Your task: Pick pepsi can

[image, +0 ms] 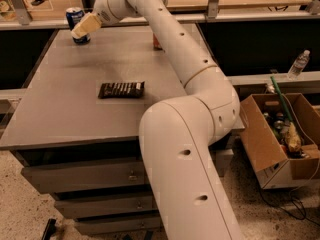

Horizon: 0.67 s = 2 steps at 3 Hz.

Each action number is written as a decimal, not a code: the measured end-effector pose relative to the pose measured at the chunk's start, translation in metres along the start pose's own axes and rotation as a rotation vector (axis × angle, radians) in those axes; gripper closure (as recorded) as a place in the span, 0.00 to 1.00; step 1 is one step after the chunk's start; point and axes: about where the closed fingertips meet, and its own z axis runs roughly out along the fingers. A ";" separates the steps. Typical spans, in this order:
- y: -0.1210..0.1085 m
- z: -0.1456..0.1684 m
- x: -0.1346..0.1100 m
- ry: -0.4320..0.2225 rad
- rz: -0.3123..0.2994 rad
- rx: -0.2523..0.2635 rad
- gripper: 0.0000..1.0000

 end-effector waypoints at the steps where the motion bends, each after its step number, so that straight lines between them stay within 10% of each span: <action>1: 0.002 0.009 -0.002 -0.009 0.049 -0.006 0.00; 2: 0.000 0.021 -0.005 -0.059 0.125 0.003 0.00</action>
Offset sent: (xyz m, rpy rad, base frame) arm 0.0206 0.0250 0.0044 0.2252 0.1089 -0.0704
